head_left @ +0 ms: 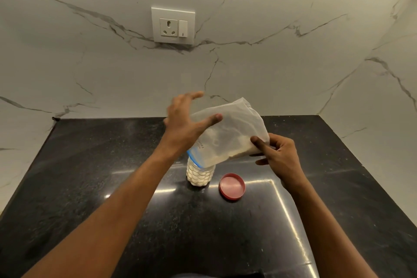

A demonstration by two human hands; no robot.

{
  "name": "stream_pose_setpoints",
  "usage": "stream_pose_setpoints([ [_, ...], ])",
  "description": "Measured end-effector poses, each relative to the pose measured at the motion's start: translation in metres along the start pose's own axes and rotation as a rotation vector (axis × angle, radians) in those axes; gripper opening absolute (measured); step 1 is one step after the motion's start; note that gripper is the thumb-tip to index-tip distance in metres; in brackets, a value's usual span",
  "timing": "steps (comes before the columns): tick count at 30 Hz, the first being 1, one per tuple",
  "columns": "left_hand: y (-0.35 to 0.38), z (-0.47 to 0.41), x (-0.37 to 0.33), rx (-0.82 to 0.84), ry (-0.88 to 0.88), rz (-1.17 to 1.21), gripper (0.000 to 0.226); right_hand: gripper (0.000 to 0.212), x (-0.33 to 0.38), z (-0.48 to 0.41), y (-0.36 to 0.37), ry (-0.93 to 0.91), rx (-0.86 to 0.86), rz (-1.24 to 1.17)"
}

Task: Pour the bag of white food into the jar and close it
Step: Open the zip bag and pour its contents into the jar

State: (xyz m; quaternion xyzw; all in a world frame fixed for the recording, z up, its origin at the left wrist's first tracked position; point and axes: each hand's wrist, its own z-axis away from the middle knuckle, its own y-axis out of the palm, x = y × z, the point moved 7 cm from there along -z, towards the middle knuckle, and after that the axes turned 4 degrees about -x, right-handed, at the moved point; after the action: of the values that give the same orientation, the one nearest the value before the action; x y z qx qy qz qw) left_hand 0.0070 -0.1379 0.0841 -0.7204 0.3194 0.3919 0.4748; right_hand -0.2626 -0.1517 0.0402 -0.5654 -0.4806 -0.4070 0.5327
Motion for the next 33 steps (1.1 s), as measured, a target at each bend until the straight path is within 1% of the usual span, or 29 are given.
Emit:
stream_pose_setpoints([
  [1, -0.008, 0.010, 0.019, -0.076, -0.087, 0.077, 0.083, 0.030, -0.001, 0.000, -0.001, 0.006, -0.016, -0.007],
  [2, -0.013, 0.022, 0.039, -0.112, -0.181, 0.141, 0.090, 0.029, -0.002, 0.000, -0.001, 0.009, -0.030, -0.014],
  [3, -0.012, 0.033, 0.058, -0.099, -0.275, 0.186, 0.090, 0.028, -0.003, 0.000, -0.002, 0.008, -0.043, -0.020],
  [4, -0.006, 0.043, 0.073, -0.042, -0.353, 0.221, 0.084, 0.027, -0.003, 0.000, -0.002, 0.005, -0.050, -0.019],
  [6, 0.010, 0.056, 0.091, 0.111, -0.433, 0.273, 0.052, 0.025, -0.003, 0.001, 0.001, -0.007, -0.053, -0.004],
  [7, 0.017, 0.059, 0.095, 0.154, -0.433, 0.279, 0.037, 0.024, -0.003, 0.001, 0.003, -0.016, -0.048, 0.002],
  [8, 0.021, 0.059, 0.097, 0.168, -0.416, 0.278, 0.028, 0.023, -0.002, 0.002, 0.005, -0.026, -0.043, 0.008],
  [11, 0.025, 0.052, 0.098, 0.128, -0.356, 0.259, 0.022, 0.020, 0.003, 0.002, 0.002, -0.062, -0.079, 0.017],
  [13, 0.025, 0.048, 0.099, 0.106, -0.322, 0.258, 0.022, 0.017, 0.007, 0.002, -0.001, -0.090, -0.103, 0.038],
  [16, 0.027, 0.047, 0.104, 0.111, -0.318, 0.252, 0.025, 0.017, 0.008, 0.004, 0.002, -0.117, -0.084, 0.089],
  [18, 0.030, 0.047, 0.105, 0.121, -0.320, 0.278, 0.029, 0.014, 0.007, 0.003, 0.000, -0.114, -0.109, 0.085],
  [20, 0.030, 0.046, 0.106, 0.120, -0.311, 0.289, 0.031, 0.013, 0.008, 0.002, 0.002, -0.111, -0.097, 0.101],
  [28, 0.030, 0.049, 0.112, 0.090, -0.328, 0.333, 0.034, 0.026, 0.010, 0.001, 0.004, -0.114, -0.079, 0.121],
  [33, 0.031, 0.050, 0.115, 0.094, -0.327, 0.335, 0.035, 0.021, 0.012, -0.002, 0.006, -0.108, -0.054, 0.128],
])
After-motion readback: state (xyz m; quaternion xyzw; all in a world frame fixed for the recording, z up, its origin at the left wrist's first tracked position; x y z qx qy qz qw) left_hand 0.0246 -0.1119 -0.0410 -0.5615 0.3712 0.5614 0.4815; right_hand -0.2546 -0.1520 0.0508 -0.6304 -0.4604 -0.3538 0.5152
